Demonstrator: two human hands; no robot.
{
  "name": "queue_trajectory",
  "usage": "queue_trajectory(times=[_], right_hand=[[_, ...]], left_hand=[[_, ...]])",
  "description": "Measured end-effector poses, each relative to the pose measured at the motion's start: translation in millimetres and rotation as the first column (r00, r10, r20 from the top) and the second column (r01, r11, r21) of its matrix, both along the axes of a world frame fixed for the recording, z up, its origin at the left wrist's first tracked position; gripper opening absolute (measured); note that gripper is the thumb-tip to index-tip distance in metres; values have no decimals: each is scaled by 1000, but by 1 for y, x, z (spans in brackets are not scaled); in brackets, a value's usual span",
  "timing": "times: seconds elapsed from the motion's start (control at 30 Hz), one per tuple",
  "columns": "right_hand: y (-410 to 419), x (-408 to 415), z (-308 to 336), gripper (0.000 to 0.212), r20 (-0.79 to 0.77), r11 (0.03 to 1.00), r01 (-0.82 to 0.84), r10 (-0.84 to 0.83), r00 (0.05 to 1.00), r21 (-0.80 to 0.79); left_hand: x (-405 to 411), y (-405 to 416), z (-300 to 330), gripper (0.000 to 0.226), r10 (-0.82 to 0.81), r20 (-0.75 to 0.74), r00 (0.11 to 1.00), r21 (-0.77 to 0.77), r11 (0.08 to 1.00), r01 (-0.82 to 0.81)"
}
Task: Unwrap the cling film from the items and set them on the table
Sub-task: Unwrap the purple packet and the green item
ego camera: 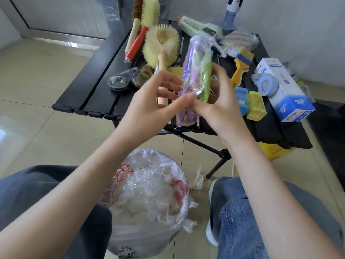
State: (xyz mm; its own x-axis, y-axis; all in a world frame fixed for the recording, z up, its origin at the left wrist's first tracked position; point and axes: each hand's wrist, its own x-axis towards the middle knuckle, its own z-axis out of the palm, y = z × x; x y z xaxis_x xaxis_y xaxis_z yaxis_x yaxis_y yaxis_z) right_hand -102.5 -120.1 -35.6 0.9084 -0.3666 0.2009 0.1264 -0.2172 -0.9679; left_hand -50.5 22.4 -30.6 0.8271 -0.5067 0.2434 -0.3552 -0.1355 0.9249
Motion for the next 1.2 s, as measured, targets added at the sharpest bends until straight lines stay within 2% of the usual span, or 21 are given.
queue_trajectory(times=[0.13, 0.23, 0.3, 0.5, 0.6, 0.67, 0.73, 0.8, 0.83, 0.9, 1.03, 1.13, 1.2], right_hand=[[11, -1, -3, 63, 39, 993, -21, 25, 999, -114], [11, -2, -2, 65, 24, 993, -35, 38, 999, -115], [8, -3, 0, 65, 12, 996, -31, 32, 999, -85], [5, -5, 6, 54, -37, 993, -88, 91, 995, 74], [4, -6, 4, 52, -68, 974, -144, 158, 985, 173], [2, -6, 2, 50, -95, 964, -164, 187, 978, 211], [1, -7, 0, 53, -112, 959, -172, 201, 973, 224], [1, -9, -1, 55, -122, 959, -179, 209, 970, 219], [3, -10, -1, 55, -127, 958, -182, 213, 969, 220], [7, -12, -2, 50, -137, 958, -184, 217, 967, 221], [25, -17, -6, 39, -130, 962, -167, 198, 971, 217], [33, -17, -6, 29, -111, 974, -113, 136, 984, 195], [31, -17, -4, 21, -102, 991, -78, 89, 991, 113]], left_hand=[[6, -1, -3, 20, 54, 29, 998, -35, 998, -53], [11, 1, -3, 16, 49, 37, 998, -46, 998, -47], [12, 2, -2, 16, 25, 9, 1000, -117, 993, -24], [6, 2, -1, 16, -25, -303, 953, -374, 923, -94], [12, 5, 1, 16, -176, -482, 858, -463, 883, -79], [14, 7, 4, 11, -265, -528, 807, -475, 880, -22], [12, 7, 6, 11, -210, -454, 866, -370, 929, 31], [9, 6, 4, 14, -62, -227, 972, -199, 980, 16], [7, 6, 2, 15, -6, -111, 994, -148, 989, -10], [6, 6, -4, 21, 82, 46, 996, -84, 993, -78], [6, 3, -10, 25, 215, 277, 937, 33, 972, -233], [7, 3, -10, 30, 217, 323, 921, 52, 968, -246], [9, 5, -10, 31, 219, 345, 913, 54, 966, -252]])
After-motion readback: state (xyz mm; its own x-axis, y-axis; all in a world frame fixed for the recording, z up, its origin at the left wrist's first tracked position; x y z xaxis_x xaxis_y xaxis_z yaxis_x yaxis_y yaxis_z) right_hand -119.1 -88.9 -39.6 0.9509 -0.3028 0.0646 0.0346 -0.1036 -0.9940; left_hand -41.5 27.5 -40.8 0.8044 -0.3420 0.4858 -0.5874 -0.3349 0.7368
